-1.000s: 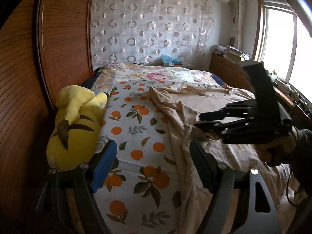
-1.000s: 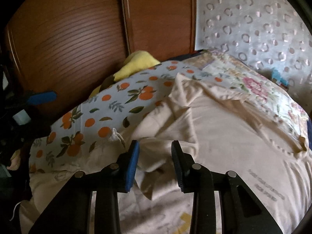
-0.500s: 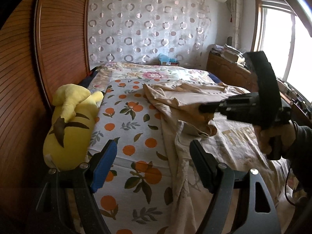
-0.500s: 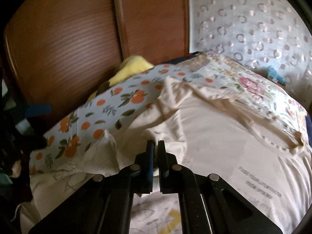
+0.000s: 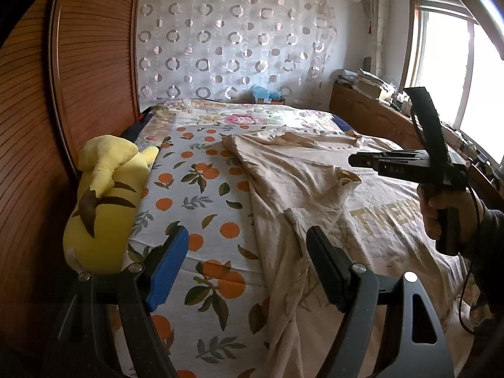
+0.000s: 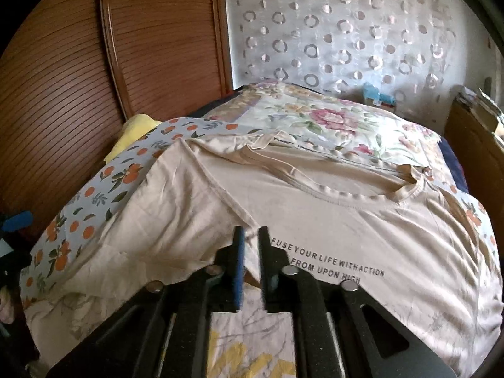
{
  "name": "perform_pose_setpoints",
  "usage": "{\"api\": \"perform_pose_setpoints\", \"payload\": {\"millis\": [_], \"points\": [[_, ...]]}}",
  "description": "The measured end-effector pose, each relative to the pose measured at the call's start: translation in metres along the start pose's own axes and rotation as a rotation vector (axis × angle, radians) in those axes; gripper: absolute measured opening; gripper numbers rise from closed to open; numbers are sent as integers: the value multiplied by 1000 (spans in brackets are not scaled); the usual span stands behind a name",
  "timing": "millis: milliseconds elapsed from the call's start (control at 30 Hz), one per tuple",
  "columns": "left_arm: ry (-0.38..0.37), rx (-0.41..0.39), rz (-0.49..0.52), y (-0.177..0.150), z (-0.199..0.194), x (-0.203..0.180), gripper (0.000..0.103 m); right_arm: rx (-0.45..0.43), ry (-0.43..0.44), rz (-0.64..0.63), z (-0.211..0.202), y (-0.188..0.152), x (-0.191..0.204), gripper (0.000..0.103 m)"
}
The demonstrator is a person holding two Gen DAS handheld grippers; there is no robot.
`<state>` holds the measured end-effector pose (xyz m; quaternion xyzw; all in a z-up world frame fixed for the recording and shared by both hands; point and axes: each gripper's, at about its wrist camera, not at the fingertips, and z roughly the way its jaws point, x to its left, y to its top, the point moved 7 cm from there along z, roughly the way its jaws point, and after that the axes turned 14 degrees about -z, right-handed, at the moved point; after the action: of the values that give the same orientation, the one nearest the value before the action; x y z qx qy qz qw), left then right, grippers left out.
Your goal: Fold small clothes
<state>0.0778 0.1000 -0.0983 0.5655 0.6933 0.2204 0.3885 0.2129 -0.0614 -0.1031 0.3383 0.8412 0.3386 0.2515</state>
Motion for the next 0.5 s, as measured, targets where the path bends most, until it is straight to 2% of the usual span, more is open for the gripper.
{"api": "perform_pose_setpoints", "payload": {"millis": [33,67,100,267,400,467,500], "points": [[-1,0,2,1,1,-1,78,4,-15,-3,-1,-2,0,27],[0,0,4,2,2,-3,78,3,-21,-4,-8,-4,-2,38],[-2,1,6,2,3,-4,78,-2,-19,-5,-13,-6,-1,43],[-27,24,18,3,14,-16,78,9,-7,-1,-36,-20,-10,48],[-42,48,45,2,26,-29,78,51,-30,-11,-56,-46,-26,57],[-56,65,51,1,31,-35,73,84,-55,-15,-62,-63,-35,58],[-61,77,50,1,34,-36,67,106,-71,-14,-64,-71,-41,58]]}}
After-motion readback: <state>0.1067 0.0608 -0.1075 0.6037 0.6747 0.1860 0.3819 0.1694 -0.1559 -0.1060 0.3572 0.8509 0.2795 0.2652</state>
